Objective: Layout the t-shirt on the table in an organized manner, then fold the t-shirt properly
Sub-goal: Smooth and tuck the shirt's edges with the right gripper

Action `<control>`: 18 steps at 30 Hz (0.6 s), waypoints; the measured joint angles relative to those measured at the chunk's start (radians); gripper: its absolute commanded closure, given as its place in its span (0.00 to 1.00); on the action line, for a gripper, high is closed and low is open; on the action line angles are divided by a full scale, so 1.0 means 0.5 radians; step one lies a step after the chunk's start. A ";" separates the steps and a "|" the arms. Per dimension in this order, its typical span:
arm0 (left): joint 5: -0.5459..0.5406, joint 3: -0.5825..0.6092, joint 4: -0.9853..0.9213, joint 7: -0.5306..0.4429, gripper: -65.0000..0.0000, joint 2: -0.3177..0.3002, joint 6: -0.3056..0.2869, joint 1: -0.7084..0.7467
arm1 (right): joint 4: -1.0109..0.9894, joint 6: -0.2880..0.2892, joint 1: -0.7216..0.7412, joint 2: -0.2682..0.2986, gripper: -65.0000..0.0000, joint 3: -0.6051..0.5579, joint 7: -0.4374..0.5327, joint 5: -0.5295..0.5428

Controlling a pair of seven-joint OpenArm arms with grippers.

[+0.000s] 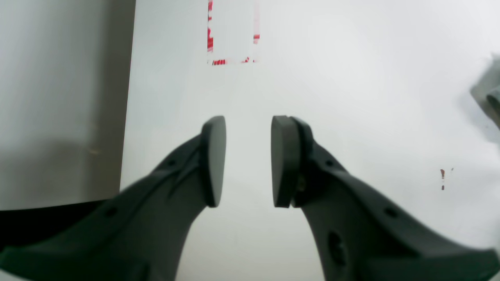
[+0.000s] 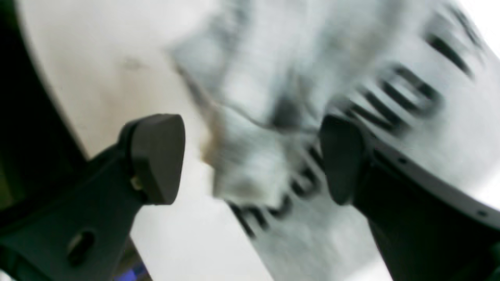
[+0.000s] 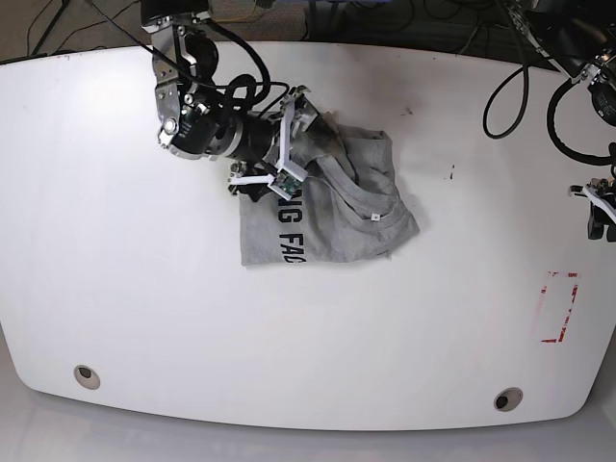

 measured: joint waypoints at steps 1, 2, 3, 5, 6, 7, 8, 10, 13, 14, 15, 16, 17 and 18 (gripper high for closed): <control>0.001 0.000 0.000 0.000 0.73 0.000 0.000 0.005 | -0.011 -0.001 -0.002 -0.008 0.20 0.000 0.018 0.002; -0.001 0.000 0.000 -0.003 0.73 -0.002 0.000 0.015 | -0.031 -0.001 -0.002 -0.014 0.20 0.002 0.017 -0.008; -0.001 -0.001 0.000 -0.003 0.73 -0.002 0.000 0.025 | -0.046 -0.001 -0.002 -0.022 0.20 0.004 0.014 -0.024; 0.006 -0.001 -0.001 0.000 0.73 -0.001 0.000 0.042 | -0.071 -0.008 0.000 -0.030 0.20 0.011 0.012 -0.053; 0.006 0.000 -0.001 0.005 0.73 0.002 0.000 0.047 | -0.079 -0.009 -0.001 -0.033 0.20 0.014 0.007 -0.050; 0.005 0.000 -0.001 0.006 0.73 0.002 0.000 0.051 | -0.085 -0.008 -0.002 -0.033 0.20 0.015 0.005 -0.051; 0.005 0.000 -0.002 0.006 0.73 0.002 0.000 0.053 | -0.088 -0.007 -0.005 -0.029 0.20 0.018 0.004 -0.049; 0.005 0.000 -0.002 0.004 0.73 -0.001 0.000 0.052 | -0.093 -0.008 -0.008 -0.031 0.21 0.019 0.002 -0.051; 0.002 -0.001 -0.002 0.004 0.73 -0.002 0.000 0.049 | -0.103 -0.007 -0.011 -0.035 0.25 0.018 0.007 -0.050; 0.003 -0.001 -0.002 0.004 0.73 -0.001 0.000 0.049 | -0.104 -0.007 -0.013 -0.035 0.27 0.014 0.007 -0.050; 0.003 -0.002 -0.002 0.004 0.73 -0.001 0.000 0.049 | -0.105 -0.007 -0.017 -0.035 0.31 0.014 0.011 -0.050; 0.003 -0.003 -0.002 0.004 0.73 -0.001 0.000 0.049 | -0.105 -0.007 -0.018 -0.037 0.34 0.014 0.031 -0.050; 0.003 -0.003 -0.002 0.004 0.73 -0.001 0.000 0.049 | -0.105 -0.007 -0.021 -0.037 0.41 0.014 0.056 -0.051; 0.003 -0.003 -0.002 0.004 0.73 -0.001 0.000 0.049 | -0.105 -0.008 -0.023 -0.035 0.47 0.014 0.076 -0.049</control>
